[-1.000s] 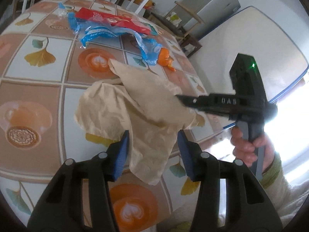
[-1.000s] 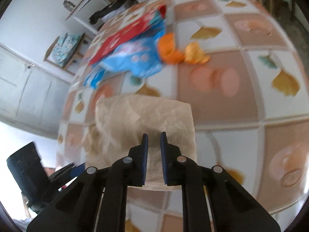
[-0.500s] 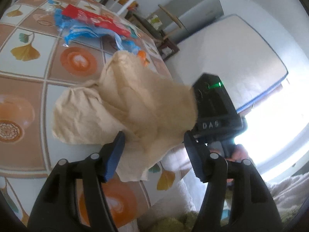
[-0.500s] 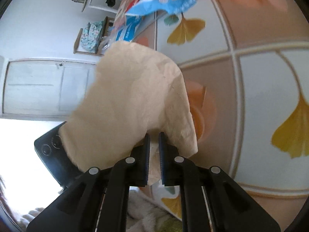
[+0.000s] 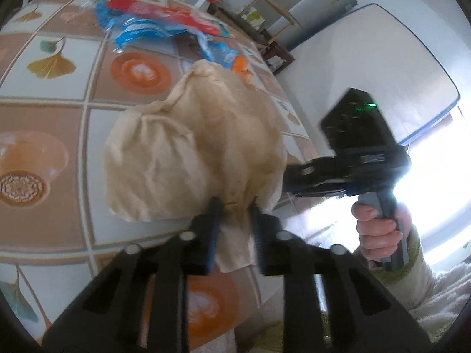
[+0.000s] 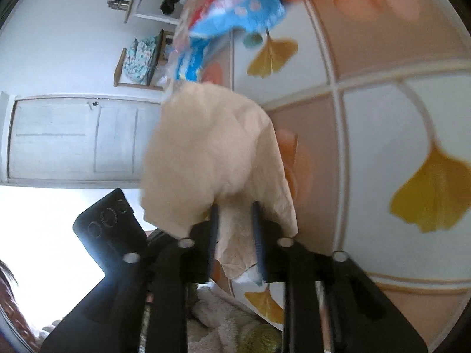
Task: Collect trash
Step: 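Grasp the brown paper sheet with the right tool and lift it, then close the left tool on the brown paper while the right tool releases it, then grasp the red snack bag with the right tool and lift it while the left tool holds the paper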
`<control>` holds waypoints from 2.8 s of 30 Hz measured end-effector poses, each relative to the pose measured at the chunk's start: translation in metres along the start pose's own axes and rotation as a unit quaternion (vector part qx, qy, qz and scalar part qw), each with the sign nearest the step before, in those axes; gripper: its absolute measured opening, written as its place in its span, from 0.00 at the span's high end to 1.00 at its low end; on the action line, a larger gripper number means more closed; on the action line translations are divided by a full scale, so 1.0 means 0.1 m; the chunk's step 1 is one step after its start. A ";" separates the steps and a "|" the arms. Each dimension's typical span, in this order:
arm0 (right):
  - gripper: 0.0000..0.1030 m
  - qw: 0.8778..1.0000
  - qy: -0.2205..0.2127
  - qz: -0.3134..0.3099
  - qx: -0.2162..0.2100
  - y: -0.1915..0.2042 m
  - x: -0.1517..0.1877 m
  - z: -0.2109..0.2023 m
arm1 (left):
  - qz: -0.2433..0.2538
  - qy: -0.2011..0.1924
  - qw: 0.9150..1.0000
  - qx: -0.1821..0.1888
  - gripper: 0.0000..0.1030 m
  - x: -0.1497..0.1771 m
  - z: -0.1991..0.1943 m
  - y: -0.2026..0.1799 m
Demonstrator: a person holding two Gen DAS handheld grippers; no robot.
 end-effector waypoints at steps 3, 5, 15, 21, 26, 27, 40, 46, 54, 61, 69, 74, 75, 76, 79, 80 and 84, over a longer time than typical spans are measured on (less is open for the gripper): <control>0.58 0.999 -0.040 -0.023 0.003 0.06 -0.06 -0.23 | -0.021 0.000 1.000 0.007 0.95 0.00 -0.02 0.09; 0.51 0.998 -0.062 -0.031 0.014 0.12 -0.13 -0.31 | -0.025 -0.002 1.000 0.010 0.96 0.01 -0.03 0.12; 0.50 0.996 -0.018 -0.066 0.060 0.46 -0.37 0.31 | -0.022 -0.004 1.000 0.015 0.97 0.09 -0.06 0.15; 0.60 0.993 0.017 -0.096 0.066 0.54 -0.27 0.40 | -0.010 -0.006 1.000 0.010 0.97 0.09 -0.07 0.12; 0.71 0.989 0.031 -0.118 0.084 0.57 -0.20 0.45 | 0.007 -0.010 1.000 0.000 0.97 0.08 -0.08 0.08; 0.72 0.988 0.033 -0.122 0.089 0.58 -0.19 0.45 | 0.012 -0.010 1.000 -0.003 0.96 0.08 -0.08 0.07; 0.90 0.990 0.037 -0.105 0.088 0.47 -0.20 0.46 | 0.105 -0.062 0.991 -0.062 0.31 0.01 -0.44 -0.23; 0.90 0.994 0.082 -0.072 0.031 0.34 -0.15 0.51 | 0.150 -0.037 0.983 -0.103 0.30 0.01 -0.26 -0.26; 0.90 0.990 0.123 -0.045 -0.045 0.33 -0.07 0.52 | 0.181 -0.014 0.976 -0.116 0.44 0.14 -0.11 -0.28; 0.86 0.991 0.113 -0.052 -0.048 0.37 -0.07 0.49 | 0.171 -0.001 0.980 -0.102 0.70 0.16 -0.11 -0.27; 0.62 0.995 0.046 -0.087 0.022 0.44 -0.27 0.11 | 0.139 0.000 0.986 -0.094 0.86 0.11 -0.12 -0.19; 0.58 0.991 -0.036 -0.110 0.068 0.50 -0.51 -0.30 | 0.117 -0.009 0.988 -0.097 0.86 0.07 -0.16 -0.14; 0.58 0.989 -0.050 -0.114 0.077 0.50 -0.55 -0.37 | 0.109 -0.011 0.989 -0.099 0.87 0.05 -0.17 -0.11; 0.57 0.986 -0.069 -0.119 0.090 0.52 -0.63 -0.44 | 0.101 -0.014 0.990 -0.101 0.87 0.03 -0.19 -0.08; 0.50 0.978 -0.111 -0.134 0.119 0.57 -0.87 -0.59 | 0.074 -0.022 0.992 -0.103 0.87 -0.01 -0.24 0.00; 0.47 0.972 -0.125 -0.145 0.133 0.63 -0.96 -0.62 | 0.068 -0.024 0.992 -0.103 0.87 -0.02 -0.26 0.03; 0.41 0.939 -0.168 -0.203 0.221 0.85 -1.24 -0.58 | 0.043 -0.034 0.993 -0.104 0.87 -0.08 -0.34 0.14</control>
Point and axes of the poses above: each gripper's, at about its wrist camera, not at the fingertips, and z roughly the way its jaws point, y to its left, x to its underside, the point moved 4 cm from there along z, roughly the way its jaws point, and after that the axes turned 5 degrees about x, right-handed, at the moved point
